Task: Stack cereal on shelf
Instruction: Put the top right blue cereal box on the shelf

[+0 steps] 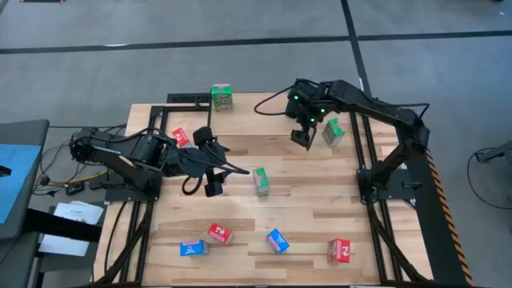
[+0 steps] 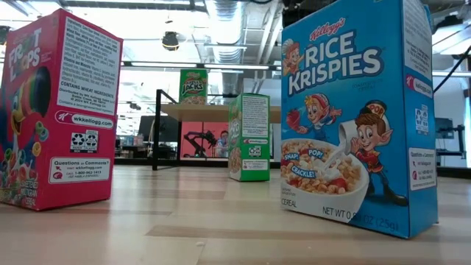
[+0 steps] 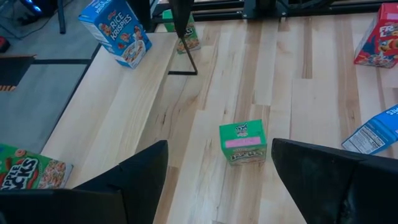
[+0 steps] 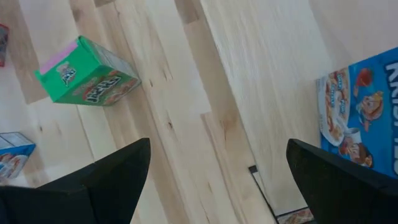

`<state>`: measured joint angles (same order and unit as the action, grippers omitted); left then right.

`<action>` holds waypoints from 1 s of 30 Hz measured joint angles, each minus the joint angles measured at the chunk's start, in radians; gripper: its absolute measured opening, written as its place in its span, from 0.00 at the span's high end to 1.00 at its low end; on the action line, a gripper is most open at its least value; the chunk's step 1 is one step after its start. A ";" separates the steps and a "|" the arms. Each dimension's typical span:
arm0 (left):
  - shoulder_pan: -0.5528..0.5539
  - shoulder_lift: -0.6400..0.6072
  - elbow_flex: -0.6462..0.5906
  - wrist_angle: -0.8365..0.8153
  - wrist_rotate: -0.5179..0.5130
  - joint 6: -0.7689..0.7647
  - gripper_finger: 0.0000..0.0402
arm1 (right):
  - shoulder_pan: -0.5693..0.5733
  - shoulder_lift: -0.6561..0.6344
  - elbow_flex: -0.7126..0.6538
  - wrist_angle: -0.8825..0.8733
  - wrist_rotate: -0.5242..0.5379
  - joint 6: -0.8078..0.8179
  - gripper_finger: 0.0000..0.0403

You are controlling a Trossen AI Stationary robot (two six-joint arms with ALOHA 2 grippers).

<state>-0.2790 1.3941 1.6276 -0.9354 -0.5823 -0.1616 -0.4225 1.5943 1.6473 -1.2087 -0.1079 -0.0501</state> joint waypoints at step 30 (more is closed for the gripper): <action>0.000 0.000 0.000 0.002 0.000 0.000 0.31 | -0.037 0.017 0.002 0.001 0.057 -0.019 0.01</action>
<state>-0.2790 1.3941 1.6276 -0.9337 -0.5823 -0.1616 -0.4594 1.6112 1.6489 -1.2080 -0.0514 -0.0686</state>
